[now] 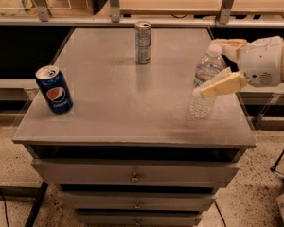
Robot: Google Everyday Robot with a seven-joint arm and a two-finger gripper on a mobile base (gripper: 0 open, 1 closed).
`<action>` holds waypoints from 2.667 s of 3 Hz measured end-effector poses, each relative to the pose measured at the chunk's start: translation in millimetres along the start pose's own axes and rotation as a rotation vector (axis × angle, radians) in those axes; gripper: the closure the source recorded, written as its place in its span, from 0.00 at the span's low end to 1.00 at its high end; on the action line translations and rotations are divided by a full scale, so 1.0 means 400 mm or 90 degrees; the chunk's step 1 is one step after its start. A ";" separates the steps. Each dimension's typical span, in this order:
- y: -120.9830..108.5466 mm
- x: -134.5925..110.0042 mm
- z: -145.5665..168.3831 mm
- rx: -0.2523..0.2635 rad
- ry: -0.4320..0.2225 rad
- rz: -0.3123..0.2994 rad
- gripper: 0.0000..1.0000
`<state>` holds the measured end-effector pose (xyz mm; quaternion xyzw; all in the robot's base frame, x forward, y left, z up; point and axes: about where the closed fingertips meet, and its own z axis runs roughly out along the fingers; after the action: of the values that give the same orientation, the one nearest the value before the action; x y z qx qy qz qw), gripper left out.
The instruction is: Move water bottle near redbull can
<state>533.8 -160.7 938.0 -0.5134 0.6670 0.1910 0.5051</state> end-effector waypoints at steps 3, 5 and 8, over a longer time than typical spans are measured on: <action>-0.003 -0.032 0.050 -0.029 0.065 -0.017 0.87; -0.196 -0.092 0.081 0.019 0.018 0.015 1.00; -0.359 -0.224 0.246 0.122 -0.087 0.008 1.00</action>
Offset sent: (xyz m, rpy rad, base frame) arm 0.0039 0.0214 -0.0061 -0.1483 0.0732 0.0149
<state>703.3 -98.1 1012.7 -0.4445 0.6491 0.1640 0.5951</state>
